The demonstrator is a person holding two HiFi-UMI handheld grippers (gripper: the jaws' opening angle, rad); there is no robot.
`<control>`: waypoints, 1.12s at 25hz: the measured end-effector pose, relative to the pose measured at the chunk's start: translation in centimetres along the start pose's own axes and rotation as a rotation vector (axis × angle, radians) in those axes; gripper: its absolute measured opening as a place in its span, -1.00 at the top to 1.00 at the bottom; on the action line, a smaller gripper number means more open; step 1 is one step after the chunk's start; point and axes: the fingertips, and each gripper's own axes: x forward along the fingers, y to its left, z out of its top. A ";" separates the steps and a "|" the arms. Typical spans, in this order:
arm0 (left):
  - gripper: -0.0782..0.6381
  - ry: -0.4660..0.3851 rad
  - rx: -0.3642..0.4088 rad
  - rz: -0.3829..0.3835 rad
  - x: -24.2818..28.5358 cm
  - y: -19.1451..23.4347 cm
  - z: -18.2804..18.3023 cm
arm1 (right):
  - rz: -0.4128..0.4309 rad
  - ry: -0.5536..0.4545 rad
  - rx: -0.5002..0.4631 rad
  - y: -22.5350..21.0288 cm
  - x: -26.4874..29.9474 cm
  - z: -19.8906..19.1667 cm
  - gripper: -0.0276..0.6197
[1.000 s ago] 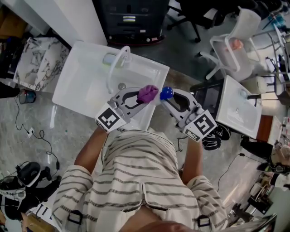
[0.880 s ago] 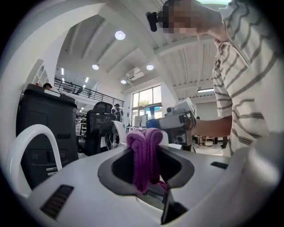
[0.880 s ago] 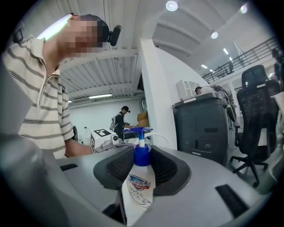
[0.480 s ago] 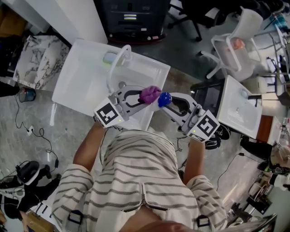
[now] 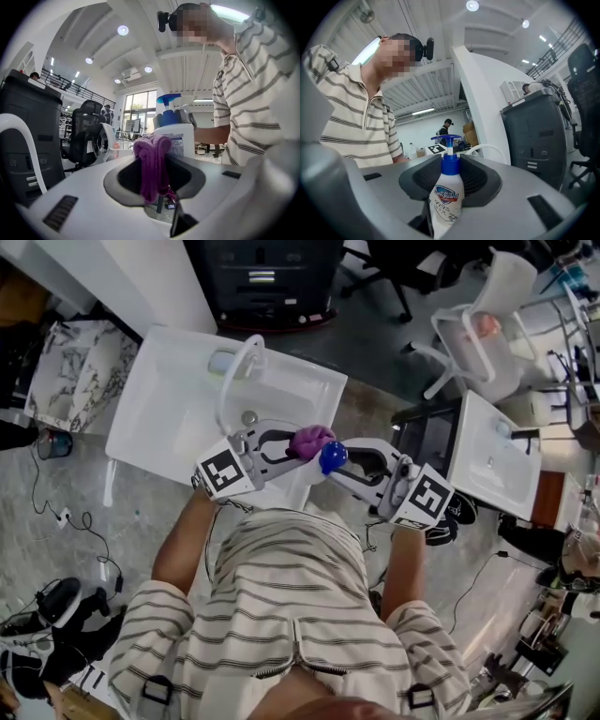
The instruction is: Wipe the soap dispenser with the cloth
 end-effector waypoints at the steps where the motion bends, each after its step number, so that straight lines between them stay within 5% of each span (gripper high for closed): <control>1: 0.45 0.015 0.003 -0.005 0.2 -0.1 -0.3 | 0.010 -0.003 0.005 0.1 0.0 0.0 0.50; 13: 0.45 0.006 -0.065 -0.009 -0.5 -0.6 -1.5 | 0.031 -0.079 0.045 0.2 -0.3 1.1 0.50; 28: 0.44 -0.068 -0.114 0.079 -3.7 -0.5 -0.3 | -0.079 -0.074 0.036 -2.2 0.2 1.1 0.50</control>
